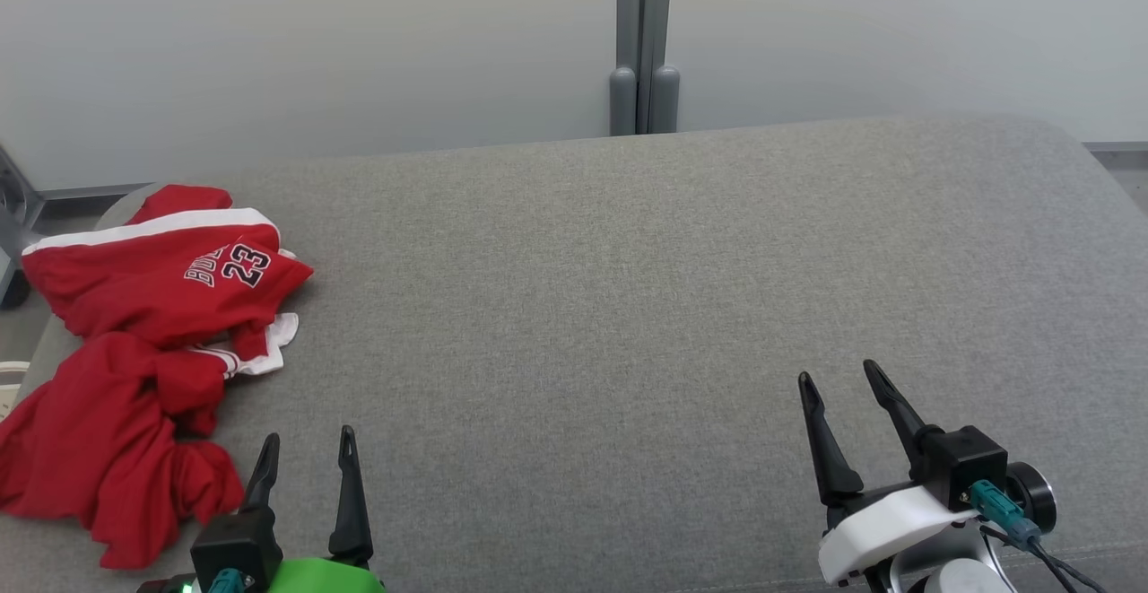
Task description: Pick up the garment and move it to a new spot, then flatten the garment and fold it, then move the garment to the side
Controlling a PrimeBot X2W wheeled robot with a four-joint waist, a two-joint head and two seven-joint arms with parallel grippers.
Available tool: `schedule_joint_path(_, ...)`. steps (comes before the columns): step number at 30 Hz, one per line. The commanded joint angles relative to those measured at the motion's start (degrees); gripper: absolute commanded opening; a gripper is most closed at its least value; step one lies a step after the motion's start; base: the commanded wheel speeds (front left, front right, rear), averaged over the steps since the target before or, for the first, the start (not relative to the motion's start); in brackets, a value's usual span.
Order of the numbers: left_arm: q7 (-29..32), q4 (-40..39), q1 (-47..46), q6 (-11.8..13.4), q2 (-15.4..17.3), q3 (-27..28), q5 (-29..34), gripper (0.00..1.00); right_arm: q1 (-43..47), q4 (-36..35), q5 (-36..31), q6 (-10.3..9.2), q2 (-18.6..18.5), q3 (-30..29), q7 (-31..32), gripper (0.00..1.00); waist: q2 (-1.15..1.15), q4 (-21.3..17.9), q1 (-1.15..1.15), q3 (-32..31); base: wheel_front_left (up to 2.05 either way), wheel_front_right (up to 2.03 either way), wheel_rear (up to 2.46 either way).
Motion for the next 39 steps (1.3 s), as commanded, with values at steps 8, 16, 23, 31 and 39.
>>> schedule_joint_path(8, 0.58, -0.17, 0.36, 0.45, 0.69, -0.49, -0.11, 1.00, 0.01, -0.32, -0.71, 0.00, -0.24, -0.61, -0.20, 1.00, 0.00, 1.21, 0.00, 0.03, 0.00, 0.00, 0.00)
schedule_joint_path(16, 1.22, -0.57, -0.87, 0.88, 1.40, -0.66, 0.02, 1.00, 0.77, -1.25, 0.00, 0.00, -0.22, -1.08, -0.20, 1.00, 0.00, 7.74, 0.00, -0.01, 0.00, 0.00, 0.00)
schedule_joint_path(23, 1.74, -1.66, -0.76, 1.49, 2.07, -0.30, -0.13, 1.00, 0.44, -1.48, 0.65, 0.00, -0.23, -1.27, -0.20, 1.00, 0.00, 15.07, 0.00, 0.09, 0.00, 0.00, 0.00)
schedule_joint_path(31, 2.57, -2.50, -0.16, 2.02, 3.09, 0.35, -0.59, 1.00, 0.32, -1.47, 1.15, 0.00, -0.24, -1.31, -0.20, 1.00, 0.00, 20.62, 0.00, 0.13, 0.00, 0.00, 0.00)
schedule_joint_path(39, 3.29, -3.63, 0.15, 2.31, 3.79, 0.54, -0.99, 1.00, -0.21, -1.45, 0.97, 0.00, -0.25, -1.21, -0.20, 1.00, 0.00, 22.26, 0.00, 0.80, 0.00, 0.00, 0.00)
